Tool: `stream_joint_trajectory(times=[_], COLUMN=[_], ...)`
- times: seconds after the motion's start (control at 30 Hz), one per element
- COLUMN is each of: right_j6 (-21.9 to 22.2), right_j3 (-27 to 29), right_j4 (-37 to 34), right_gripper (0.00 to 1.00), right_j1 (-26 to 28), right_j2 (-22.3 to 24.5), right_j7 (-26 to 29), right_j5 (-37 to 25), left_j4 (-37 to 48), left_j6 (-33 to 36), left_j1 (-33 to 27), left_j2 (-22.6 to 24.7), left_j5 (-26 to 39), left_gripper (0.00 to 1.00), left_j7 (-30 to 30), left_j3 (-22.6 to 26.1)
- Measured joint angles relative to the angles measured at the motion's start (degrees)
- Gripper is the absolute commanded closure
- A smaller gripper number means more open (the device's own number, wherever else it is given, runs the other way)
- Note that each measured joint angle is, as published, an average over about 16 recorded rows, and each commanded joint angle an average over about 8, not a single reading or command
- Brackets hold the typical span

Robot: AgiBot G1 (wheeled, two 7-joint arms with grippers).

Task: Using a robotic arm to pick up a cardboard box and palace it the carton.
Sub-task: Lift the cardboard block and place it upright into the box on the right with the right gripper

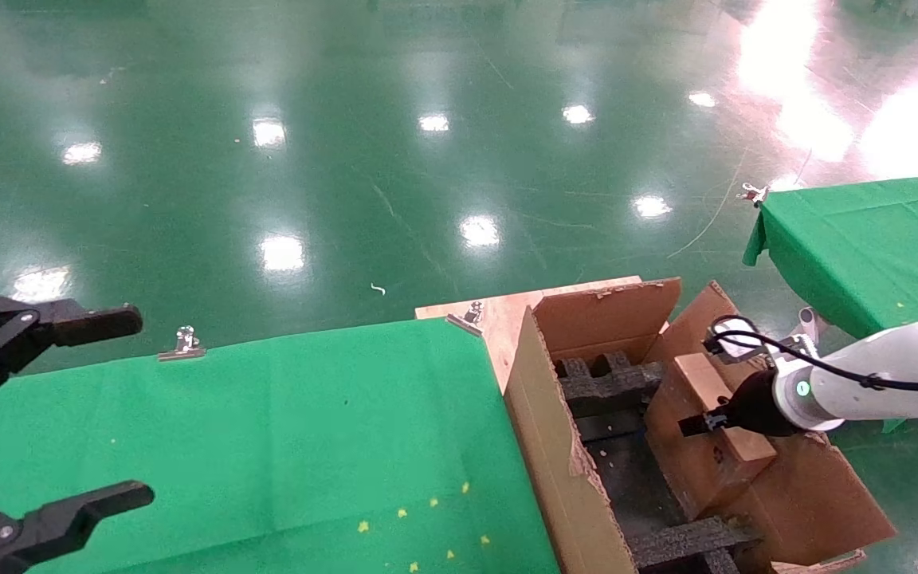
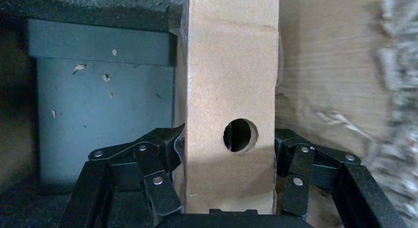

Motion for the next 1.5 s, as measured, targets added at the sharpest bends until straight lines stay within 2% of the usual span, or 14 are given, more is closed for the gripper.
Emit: stream_joint_trajectory(times=[0.3,0.33,0.37,0.57,0.63,1.2,1.5], right_j6=[0.58,0.60,0.59,0.50,0.48,0.87,1.03], right_j3=[0.63,0.69,0.76,1.01,1.05,1.19,1.77], right_j4=[-6.07,-6.62,-7.12,-9.05,-9.29,-8.35,-5.76], right_gripper=[1.00,0.97,0.91,0.16,0.00,0.00,0.00], right_j1=[-2.70,-2.93,-3.13,-3.91,-4.01,-3.27,-0.72], right_j2=[-3.36,-3.66,-3.93,-4.94,-5.07,-4.54,-3.15], right_j7=[-5.40,-5.92,-6.39,-8.33,-8.60,-8.60,-8.28], right_j5=[3.68,4.01,4.30,5.49,5.65,5.23,4.54], left_j4=[0.00,0.00,0.00,0.01,0.01,0.02,0.02], left_j6=[-0.01,-0.01,-0.01,-0.02,-0.02,-0.02,-0.02], left_j1=[0.00,0.00,0.00,0.00,0.00,0.00,0.00], left_j2=[0.00,0.00,0.00,-0.01,-0.01,-0.01,-0.01], left_j5=[-0.01,-0.01,-0.02,-0.04,-0.04,-0.06,-0.06], left_gripper=[0.00,0.00,0.00,0.00,0.00,0.00,0.00], left_j7=[0.00,0.00,0.01,0.01,0.01,0.02,0.02], left_j3=[0.01,0.01,0.01,0.01,0.01,0.02,0.02])
